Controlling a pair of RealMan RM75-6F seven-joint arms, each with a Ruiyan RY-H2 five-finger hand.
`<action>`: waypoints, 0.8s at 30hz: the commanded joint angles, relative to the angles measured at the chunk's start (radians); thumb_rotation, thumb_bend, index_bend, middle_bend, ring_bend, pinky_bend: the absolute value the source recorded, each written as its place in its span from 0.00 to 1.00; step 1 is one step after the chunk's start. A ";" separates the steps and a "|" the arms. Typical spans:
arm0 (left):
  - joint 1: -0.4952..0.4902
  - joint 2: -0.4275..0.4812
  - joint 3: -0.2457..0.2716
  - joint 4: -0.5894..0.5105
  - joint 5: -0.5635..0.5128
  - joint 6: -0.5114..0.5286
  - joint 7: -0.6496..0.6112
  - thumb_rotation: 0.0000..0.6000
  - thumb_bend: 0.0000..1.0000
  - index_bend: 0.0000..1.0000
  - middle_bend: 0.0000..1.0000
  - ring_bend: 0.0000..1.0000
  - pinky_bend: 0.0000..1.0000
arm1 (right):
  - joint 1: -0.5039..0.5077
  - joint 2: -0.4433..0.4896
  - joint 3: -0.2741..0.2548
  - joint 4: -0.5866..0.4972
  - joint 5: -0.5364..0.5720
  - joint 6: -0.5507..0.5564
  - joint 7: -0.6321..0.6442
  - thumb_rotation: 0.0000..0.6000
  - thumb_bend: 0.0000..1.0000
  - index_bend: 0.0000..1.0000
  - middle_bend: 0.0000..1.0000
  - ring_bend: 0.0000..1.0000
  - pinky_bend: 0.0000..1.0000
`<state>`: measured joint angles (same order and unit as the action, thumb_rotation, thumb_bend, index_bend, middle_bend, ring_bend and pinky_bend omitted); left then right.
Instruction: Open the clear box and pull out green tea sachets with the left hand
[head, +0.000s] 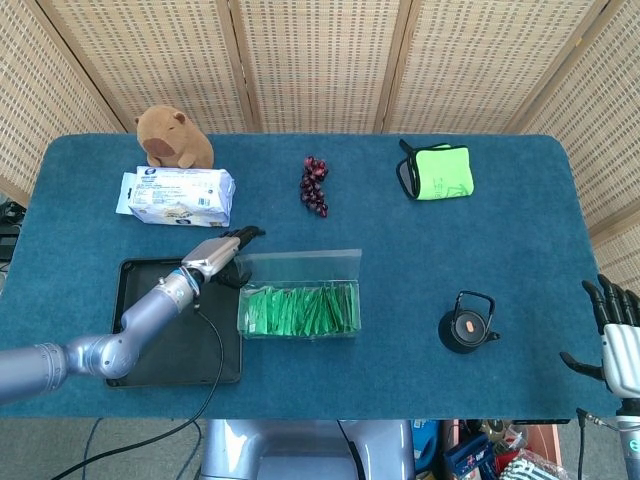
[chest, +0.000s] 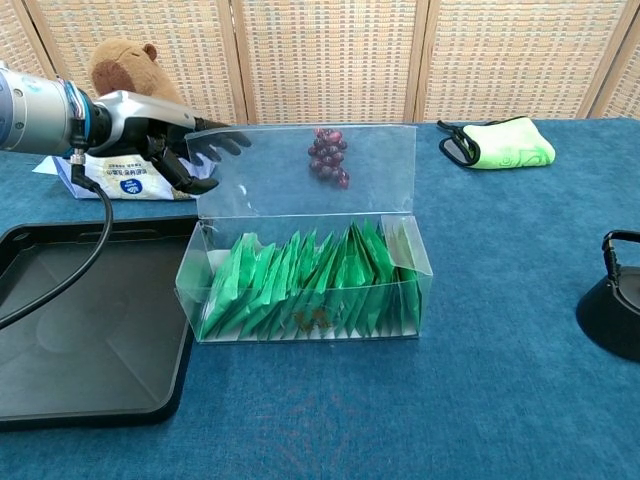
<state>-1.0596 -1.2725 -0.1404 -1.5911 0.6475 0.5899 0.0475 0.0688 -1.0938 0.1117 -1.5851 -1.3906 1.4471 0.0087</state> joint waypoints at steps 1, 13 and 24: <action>0.041 -0.024 -0.016 -0.008 0.119 0.099 -0.001 1.00 0.46 0.00 0.00 0.00 0.00 | -0.001 -0.002 0.001 0.001 -0.001 0.004 -0.006 1.00 0.00 0.00 0.00 0.00 0.00; 0.108 -0.037 -0.048 -0.065 0.393 0.245 -0.029 1.00 0.37 0.00 0.00 0.00 0.00 | -0.003 0.002 0.002 -0.003 0.000 0.007 -0.001 1.00 0.00 0.00 0.00 0.00 0.00; 0.020 -0.109 0.019 -0.032 0.581 0.172 0.174 1.00 0.35 0.30 0.00 0.00 0.00 | -0.001 -0.007 0.008 0.006 0.014 0.008 -0.022 1.00 0.00 0.00 0.00 0.00 0.00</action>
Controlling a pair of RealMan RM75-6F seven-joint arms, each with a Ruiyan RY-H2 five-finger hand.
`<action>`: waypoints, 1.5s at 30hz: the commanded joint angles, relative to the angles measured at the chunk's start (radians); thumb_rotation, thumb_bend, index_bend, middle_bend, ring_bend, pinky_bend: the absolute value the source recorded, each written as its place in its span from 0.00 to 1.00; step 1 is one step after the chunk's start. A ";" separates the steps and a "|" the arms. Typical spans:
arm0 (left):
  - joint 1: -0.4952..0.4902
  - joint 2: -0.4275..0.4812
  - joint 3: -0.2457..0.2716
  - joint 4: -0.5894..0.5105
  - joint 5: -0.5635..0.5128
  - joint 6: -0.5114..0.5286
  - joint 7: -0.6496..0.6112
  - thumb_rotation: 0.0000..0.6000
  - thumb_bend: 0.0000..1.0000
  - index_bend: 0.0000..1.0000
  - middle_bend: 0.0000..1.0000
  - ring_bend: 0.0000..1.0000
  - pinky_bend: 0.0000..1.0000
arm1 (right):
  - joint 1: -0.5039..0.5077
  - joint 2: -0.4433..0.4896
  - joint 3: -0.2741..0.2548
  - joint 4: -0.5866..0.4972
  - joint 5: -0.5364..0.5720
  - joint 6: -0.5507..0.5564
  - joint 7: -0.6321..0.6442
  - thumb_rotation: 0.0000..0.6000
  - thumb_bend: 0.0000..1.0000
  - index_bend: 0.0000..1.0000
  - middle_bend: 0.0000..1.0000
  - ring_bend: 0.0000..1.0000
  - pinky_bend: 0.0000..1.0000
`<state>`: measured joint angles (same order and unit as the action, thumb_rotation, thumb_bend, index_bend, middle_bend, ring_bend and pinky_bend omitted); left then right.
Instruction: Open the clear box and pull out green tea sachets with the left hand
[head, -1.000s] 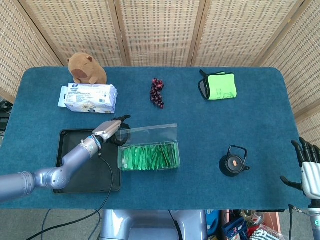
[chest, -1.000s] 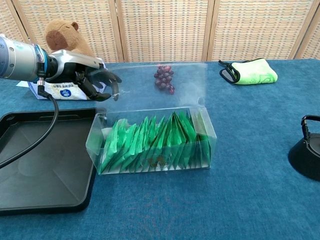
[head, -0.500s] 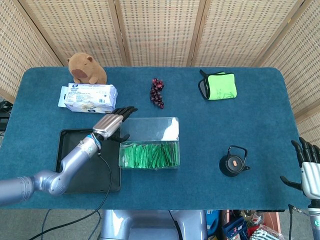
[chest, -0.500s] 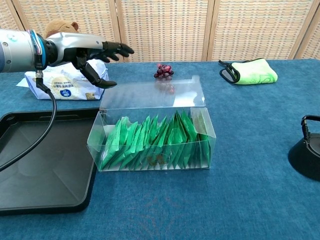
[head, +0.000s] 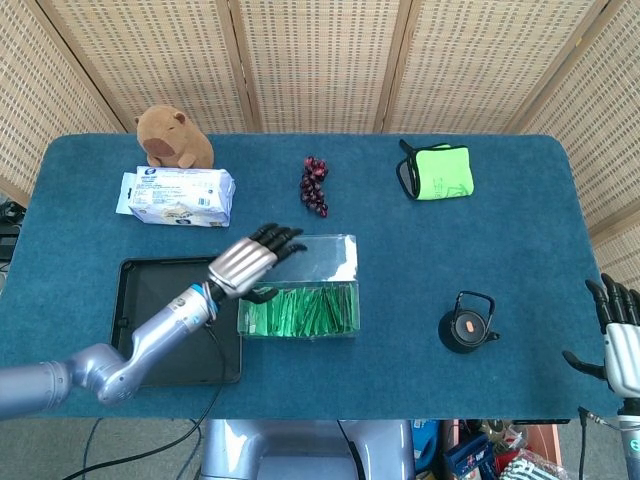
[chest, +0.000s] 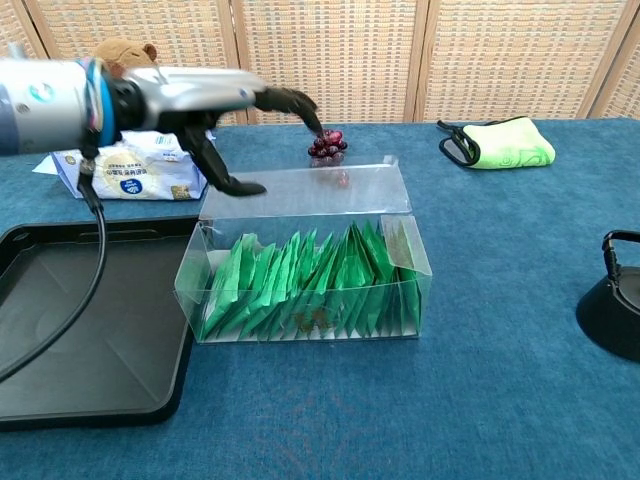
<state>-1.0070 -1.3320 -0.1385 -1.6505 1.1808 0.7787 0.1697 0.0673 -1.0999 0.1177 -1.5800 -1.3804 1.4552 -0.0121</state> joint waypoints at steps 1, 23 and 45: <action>-0.039 -0.073 0.015 0.046 0.054 -0.015 0.062 1.00 0.35 0.32 0.00 0.00 0.00 | 0.000 -0.002 0.002 0.002 0.007 -0.002 -0.002 1.00 0.00 0.00 0.00 0.00 0.00; -0.070 -0.152 0.025 0.136 -0.011 -0.060 0.144 1.00 0.36 0.37 0.00 0.00 0.00 | 0.003 -0.007 0.006 0.017 0.029 -0.021 0.002 1.00 0.00 0.00 0.00 0.00 0.00; -0.072 -0.205 0.041 0.195 -0.057 -0.096 0.143 1.00 0.36 0.41 0.00 0.00 0.00 | 0.009 -0.009 0.008 0.024 0.041 -0.040 0.007 1.00 0.00 0.00 0.00 0.00 0.00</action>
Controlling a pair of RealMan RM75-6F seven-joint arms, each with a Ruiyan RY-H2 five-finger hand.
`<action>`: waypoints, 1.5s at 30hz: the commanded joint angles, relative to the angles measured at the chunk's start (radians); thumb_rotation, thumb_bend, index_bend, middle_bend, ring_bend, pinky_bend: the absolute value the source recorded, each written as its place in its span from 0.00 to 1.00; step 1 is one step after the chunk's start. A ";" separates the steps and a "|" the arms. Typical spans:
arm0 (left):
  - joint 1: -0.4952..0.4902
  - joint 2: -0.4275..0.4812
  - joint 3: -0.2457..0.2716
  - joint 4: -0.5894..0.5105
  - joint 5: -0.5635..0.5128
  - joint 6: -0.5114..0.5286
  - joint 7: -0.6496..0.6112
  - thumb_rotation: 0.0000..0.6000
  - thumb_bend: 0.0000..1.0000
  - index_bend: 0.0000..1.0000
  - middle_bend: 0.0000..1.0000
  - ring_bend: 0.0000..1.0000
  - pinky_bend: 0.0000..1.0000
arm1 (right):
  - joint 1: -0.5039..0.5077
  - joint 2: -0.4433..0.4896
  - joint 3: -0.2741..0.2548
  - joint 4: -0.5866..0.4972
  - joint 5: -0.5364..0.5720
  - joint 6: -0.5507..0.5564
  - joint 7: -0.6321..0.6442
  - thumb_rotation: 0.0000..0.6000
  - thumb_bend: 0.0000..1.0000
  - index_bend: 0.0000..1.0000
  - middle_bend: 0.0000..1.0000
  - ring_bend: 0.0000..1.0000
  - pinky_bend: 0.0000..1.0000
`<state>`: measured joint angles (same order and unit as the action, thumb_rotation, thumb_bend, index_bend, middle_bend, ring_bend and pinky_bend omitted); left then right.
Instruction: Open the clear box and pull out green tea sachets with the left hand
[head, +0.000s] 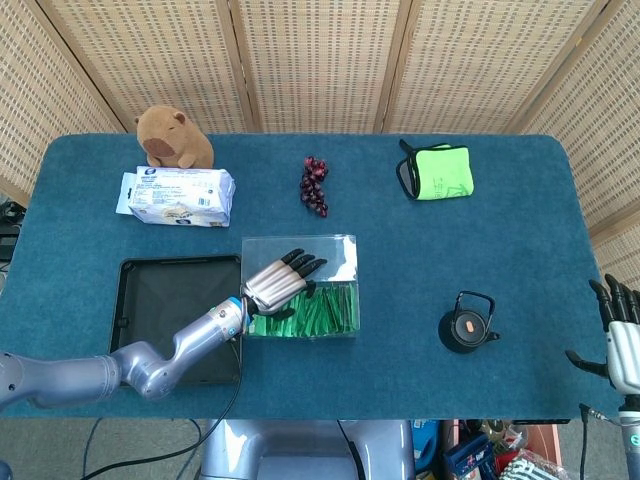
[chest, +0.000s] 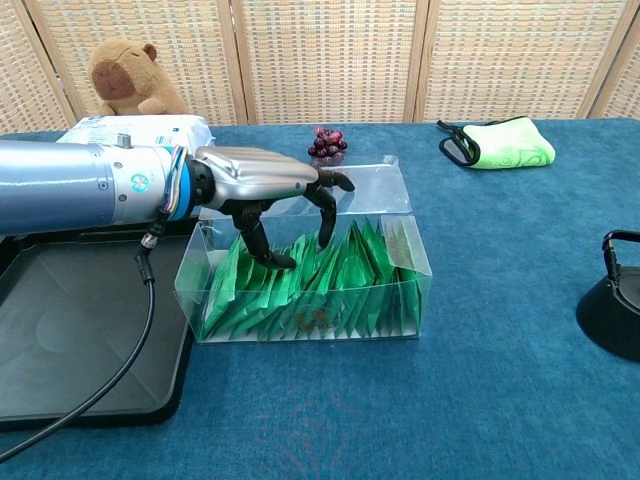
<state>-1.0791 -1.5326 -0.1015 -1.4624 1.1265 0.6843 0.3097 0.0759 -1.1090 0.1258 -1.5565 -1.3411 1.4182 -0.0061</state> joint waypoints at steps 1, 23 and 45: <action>0.000 -0.005 0.004 0.008 -0.004 -0.001 0.004 1.00 0.36 0.41 0.00 0.00 0.00 | 0.001 0.000 0.000 0.001 0.002 -0.004 0.002 1.00 0.00 0.00 0.00 0.00 0.00; 0.002 0.005 -0.002 -0.001 -0.005 -0.007 -0.016 1.00 0.39 0.60 0.00 0.00 0.00 | 0.003 0.005 -0.001 0.001 0.003 -0.013 0.017 1.00 0.00 0.00 0.00 0.00 0.00; 0.014 0.050 -0.039 -0.063 0.004 0.028 -0.064 1.00 0.50 0.74 0.00 0.00 0.00 | 0.001 0.012 -0.001 -0.002 0.004 -0.013 0.029 1.00 0.00 0.00 0.00 0.00 0.00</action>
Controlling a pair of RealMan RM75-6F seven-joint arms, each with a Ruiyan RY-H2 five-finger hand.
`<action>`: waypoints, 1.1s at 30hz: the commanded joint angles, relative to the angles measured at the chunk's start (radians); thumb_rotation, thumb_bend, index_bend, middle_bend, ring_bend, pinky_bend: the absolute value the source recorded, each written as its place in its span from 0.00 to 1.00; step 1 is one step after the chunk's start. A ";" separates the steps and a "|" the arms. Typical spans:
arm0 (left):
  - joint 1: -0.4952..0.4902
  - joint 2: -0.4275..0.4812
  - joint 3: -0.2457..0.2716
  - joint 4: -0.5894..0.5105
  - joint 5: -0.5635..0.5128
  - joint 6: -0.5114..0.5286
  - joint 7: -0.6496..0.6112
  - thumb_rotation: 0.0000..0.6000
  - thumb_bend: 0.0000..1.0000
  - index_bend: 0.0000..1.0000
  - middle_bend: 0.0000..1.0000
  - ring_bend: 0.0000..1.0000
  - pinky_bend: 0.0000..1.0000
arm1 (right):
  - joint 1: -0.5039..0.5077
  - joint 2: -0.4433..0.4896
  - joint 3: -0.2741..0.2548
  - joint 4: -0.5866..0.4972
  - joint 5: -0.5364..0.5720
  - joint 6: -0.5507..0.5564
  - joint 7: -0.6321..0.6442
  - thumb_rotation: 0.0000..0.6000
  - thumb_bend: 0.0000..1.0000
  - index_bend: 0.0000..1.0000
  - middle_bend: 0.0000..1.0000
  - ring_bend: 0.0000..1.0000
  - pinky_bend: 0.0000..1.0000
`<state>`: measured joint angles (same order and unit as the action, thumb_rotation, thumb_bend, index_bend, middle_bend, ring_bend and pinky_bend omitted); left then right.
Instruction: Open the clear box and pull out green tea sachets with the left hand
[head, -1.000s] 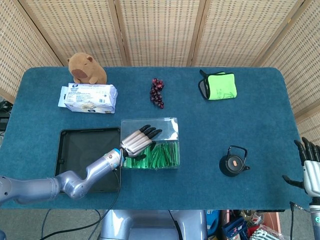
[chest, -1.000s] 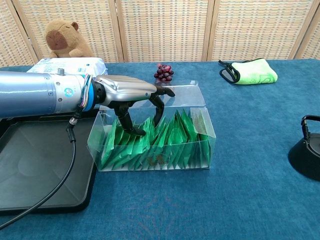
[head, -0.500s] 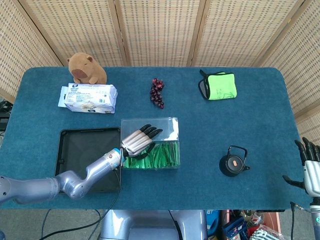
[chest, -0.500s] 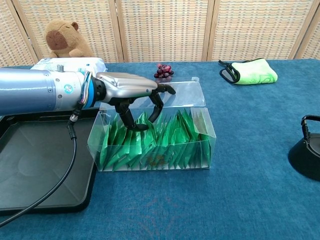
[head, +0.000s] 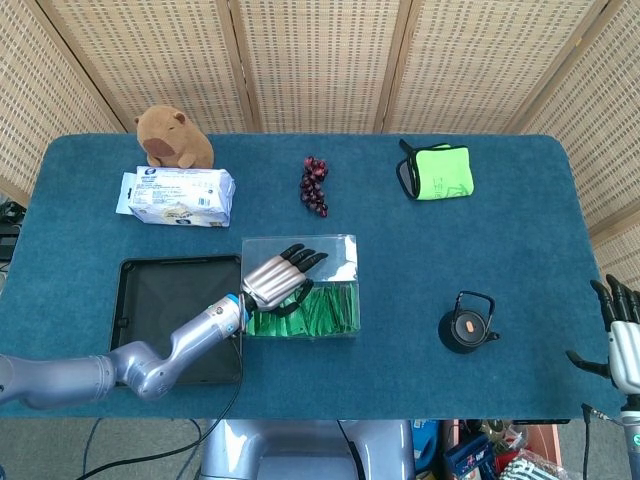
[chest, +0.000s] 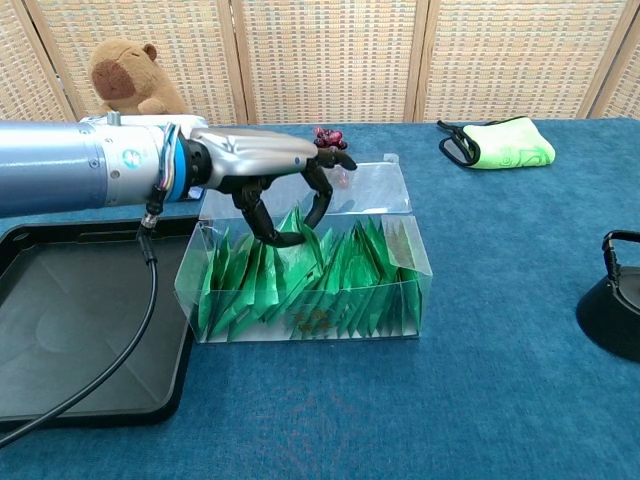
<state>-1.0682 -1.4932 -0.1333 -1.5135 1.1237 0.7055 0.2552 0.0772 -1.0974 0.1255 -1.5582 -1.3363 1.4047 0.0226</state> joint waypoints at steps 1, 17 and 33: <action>0.005 0.017 -0.011 -0.019 0.011 0.011 -0.015 1.00 0.50 0.74 0.00 0.00 0.00 | 0.000 0.001 0.000 -0.001 -0.001 0.001 0.001 1.00 0.00 0.00 0.00 0.00 0.00; 0.037 0.141 -0.078 -0.161 0.040 0.073 -0.108 1.00 0.50 0.75 0.00 0.00 0.00 | -0.007 0.005 -0.003 -0.012 -0.015 0.019 0.001 1.00 0.00 0.00 0.00 0.00 0.00; 0.110 0.312 -0.118 -0.287 0.092 0.154 -0.197 1.00 0.51 0.75 0.00 0.00 0.00 | -0.011 0.008 -0.011 -0.024 -0.038 0.032 0.000 1.00 0.00 0.00 0.00 0.00 0.00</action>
<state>-0.9746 -1.2053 -0.2508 -1.7836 1.2058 0.8451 0.0674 0.0667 -1.0890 0.1152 -1.5810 -1.3736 1.4361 0.0223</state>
